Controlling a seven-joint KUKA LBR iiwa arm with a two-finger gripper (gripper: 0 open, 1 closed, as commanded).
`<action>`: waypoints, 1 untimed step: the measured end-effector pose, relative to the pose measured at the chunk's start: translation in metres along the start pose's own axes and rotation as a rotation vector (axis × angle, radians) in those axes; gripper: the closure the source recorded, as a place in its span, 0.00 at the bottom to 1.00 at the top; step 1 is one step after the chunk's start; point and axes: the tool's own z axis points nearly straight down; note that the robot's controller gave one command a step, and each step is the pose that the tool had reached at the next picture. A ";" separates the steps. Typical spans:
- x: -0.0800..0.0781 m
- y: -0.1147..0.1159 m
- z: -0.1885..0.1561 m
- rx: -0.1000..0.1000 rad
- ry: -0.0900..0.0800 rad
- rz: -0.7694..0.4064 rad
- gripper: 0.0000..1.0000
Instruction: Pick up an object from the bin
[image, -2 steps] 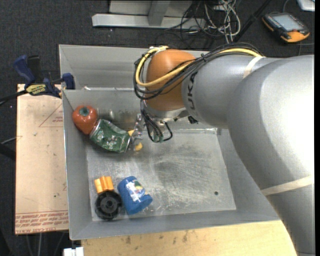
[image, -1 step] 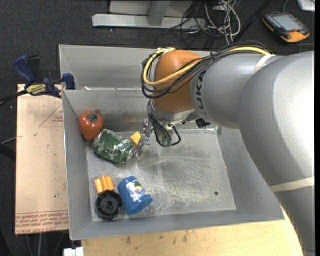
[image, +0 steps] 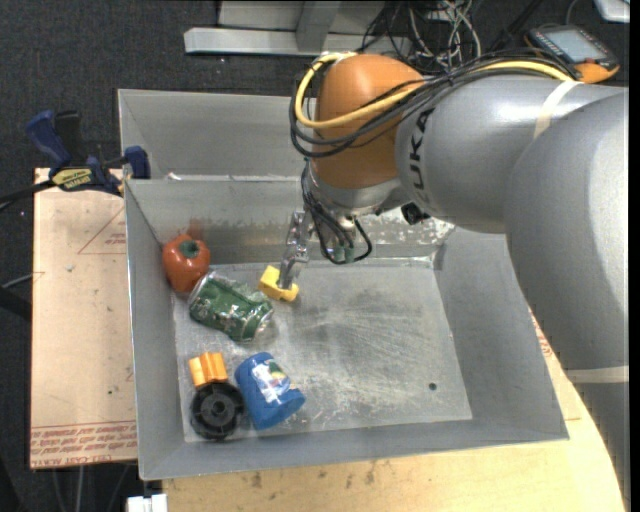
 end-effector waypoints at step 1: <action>-0.003 0.001 -0.021 -0.002 -0.007 -0.004 1.00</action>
Offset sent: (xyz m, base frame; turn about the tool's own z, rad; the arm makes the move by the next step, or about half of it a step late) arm -0.0214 0.0185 0.0216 0.0129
